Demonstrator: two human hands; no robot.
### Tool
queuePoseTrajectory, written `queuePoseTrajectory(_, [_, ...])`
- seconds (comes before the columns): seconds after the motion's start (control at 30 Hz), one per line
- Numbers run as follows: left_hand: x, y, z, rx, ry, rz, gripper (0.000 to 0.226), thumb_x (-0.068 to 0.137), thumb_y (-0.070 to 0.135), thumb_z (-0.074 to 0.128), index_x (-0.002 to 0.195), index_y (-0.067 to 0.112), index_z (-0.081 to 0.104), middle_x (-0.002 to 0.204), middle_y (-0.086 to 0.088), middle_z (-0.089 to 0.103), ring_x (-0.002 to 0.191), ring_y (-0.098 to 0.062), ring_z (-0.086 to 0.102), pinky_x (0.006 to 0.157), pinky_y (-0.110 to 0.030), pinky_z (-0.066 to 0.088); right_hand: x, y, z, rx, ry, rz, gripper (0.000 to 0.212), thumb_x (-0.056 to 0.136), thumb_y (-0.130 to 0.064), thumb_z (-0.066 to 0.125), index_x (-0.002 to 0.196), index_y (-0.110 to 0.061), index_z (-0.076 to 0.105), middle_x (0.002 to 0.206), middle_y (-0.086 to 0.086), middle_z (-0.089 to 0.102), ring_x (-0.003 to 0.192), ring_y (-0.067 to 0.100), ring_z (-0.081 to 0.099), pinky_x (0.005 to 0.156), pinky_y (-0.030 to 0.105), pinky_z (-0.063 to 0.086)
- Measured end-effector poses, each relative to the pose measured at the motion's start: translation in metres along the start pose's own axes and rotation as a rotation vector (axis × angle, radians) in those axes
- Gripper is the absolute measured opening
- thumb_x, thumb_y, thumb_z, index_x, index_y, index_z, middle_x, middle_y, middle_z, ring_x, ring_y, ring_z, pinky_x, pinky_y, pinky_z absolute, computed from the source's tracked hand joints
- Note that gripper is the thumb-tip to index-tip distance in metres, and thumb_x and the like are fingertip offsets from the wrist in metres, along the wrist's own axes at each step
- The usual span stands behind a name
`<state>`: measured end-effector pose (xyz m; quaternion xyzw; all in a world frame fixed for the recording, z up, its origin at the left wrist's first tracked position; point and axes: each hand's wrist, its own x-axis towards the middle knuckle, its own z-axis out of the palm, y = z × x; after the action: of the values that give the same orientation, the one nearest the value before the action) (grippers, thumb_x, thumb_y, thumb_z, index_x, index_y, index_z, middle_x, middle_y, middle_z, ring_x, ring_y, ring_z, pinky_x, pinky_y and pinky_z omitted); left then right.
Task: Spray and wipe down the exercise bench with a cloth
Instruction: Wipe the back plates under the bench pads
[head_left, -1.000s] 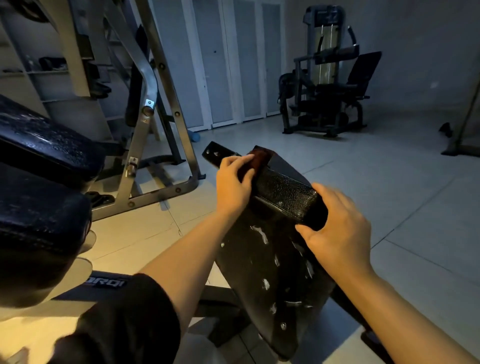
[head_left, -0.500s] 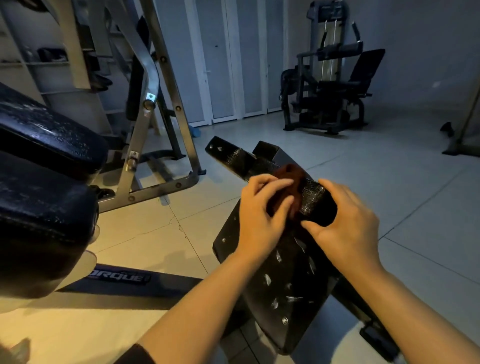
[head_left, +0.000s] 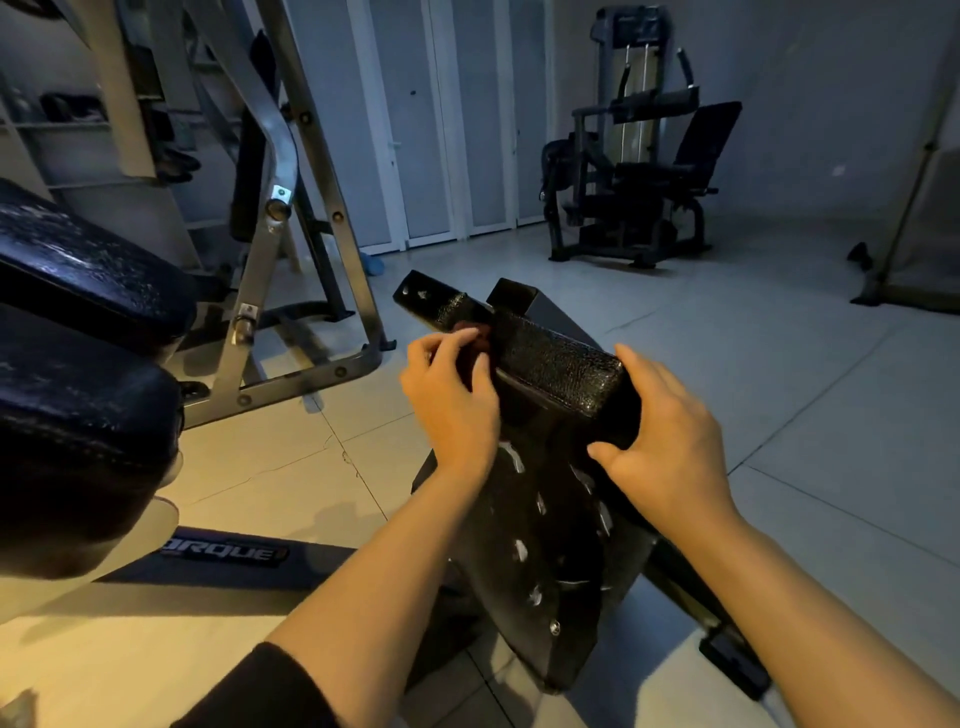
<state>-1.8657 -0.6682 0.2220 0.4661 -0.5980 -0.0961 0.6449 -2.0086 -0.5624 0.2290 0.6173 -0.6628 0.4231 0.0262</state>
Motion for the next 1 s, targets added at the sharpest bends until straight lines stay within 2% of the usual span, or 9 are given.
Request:
queuePoseTrajectory(0.07, [-0.01,0.016,0.0,-0.061,-0.1,0.187,0.031,0.094,0.019,0.058,0.125,0.015,0.061,0.126,-0.001,0.05,0.116,-0.011,0.041,0.102,-0.026,0.037,0.0,0.0,0.001,-0.005,0.008,0.009,0.094,0.073,-0.014,0.082,0.151,-0.02,0.029,0.146,0.0,0.044,0.133,0.021,0.042,0.106,0.035,0.039])
queuePoseTrajectory(0.2, [-0.027,0.024,0.001,-0.039,-0.391,0.563,0.038,0.094,0.013,0.052,0.132,0.013,0.057,0.137,-0.005,0.049,0.131,-0.022,0.041,0.112,-0.03,0.03,0.001,0.001,0.004,-0.003,0.045,-0.019,0.092,0.072,-0.015,0.082,0.149,-0.021,0.032,0.141,-0.001,0.047,0.128,0.02,0.047,0.102,0.037,0.045])
queuePoseTrajectory(0.27, [-0.008,0.008,0.003,0.011,-0.353,0.503,0.036,0.093,0.011,0.055,0.128,0.013,0.06,0.132,-0.007,0.051,0.123,-0.023,0.046,0.106,-0.03,0.036,0.0,0.0,0.002,-0.018,0.033,-0.004,0.094,0.073,-0.015,0.082,0.15,-0.021,0.029,0.144,0.0,0.045,0.13,0.021,0.045,0.102,0.035,0.042])
queuePoseTrajectory(0.4, [0.035,-0.025,0.002,0.123,-0.13,0.116,0.033,0.088,0.002,0.064,0.12,0.011,0.066,0.123,-0.006,0.053,0.111,-0.022,0.05,0.096,-0.042,0.049,0.0,0.001,-0.001,-0.006,-0.003,-0.004,0.095,0.074,-0.013,0.081,0.152,-0.022,0.027,0.148,0.0,0.042,0.134,0.021,0.042,0.105,0.035,0.04])
queuePoseTrajectory(0.57, [0.022,-0.019,0.0,0.094,-0.29,0.383,0.035,0.092,0.006,0.06,0.127,0.012,0.061,0.131,-0.005,0.05,0.121,-0.01,0.039,0.103,-0.014,0.03,0.0,0.0,0.001,0.002,0.034,0.0,0.093,0.073,-0.013,0.083,0.15,-0.022,0.032,0.145,-0.001,0.045,0.132,0.021,0.044,0.103,0.033,0.041])
queuePoseTrajectory(0.67, [0.042,-0.026,0.005,0.125,-0.273,0.179,0.033,0.093,0.005,0.058,0.125,0.01,0.061,0.126,-0.007,0.052,0.116,-0.012,0.046,0.093,-0.005,0.031,0.001,0.002,0.001,-0.003,0.039,-0.001,0.092,0.073,-0.013,0.083,0.149,-0.022,0.032,0.145,0.0,0.045,0.133,0.021,0.043,0.103,0.034,0.04])
queuePoseTrajectory(0.73, [0.056,-0.028,0.002,0.175,-0.201,0.043,0.031,0.093,0.004,0.058,0.123,0.008,0.063,0.125,-0.008,0.054,0.117,-0.018,0.049,0.09,-0.006,0.029,0.001,0.002,0.0,0.012,0.027,0.007,0.093,0.073,-0.012,0.083,0.15,-0.022,0.032,0.146,0.0,0.045,0.133,0.021,0.043,0.103,0.034,0.04])
queuePoseTrajectory(0.9, [0.034,-0.012,0.008,0.127,-0.222,0.333,0.031,0.091,0.005,0.06,0.121,0.009,0.063,0.125,-0.004,0.055,0.116,-0.012,0.048,0.095,-0.01,0.034,0.001,0.0,-0.002,0.012,0.03,-0.005,0.093,0.074,-0.014,0.082,0.15,-0.023,0.031,0.147,-0.001,0.044,0.134,0.02,0.042,0.105,0.033,0.04])
queuePoseTrajectory(1.0, [0.04,-0.008,0.012,0.173,-0.185,0.09,0.028,0.094,0.008,0.058,0.121,0.009,0.062,0.12,-0.008,0.056,0.11,-0.014,0.05,0.086,-0.01,0.031,0.001,0.001,-0.008,0.013,-0.023,-0.015,0.094,0.076,-0.014,0.08,0.152,-0.024,0.026,0.151,-0.004,0.039,0.137,0.019,0.038,0.107,0.033,0.038])
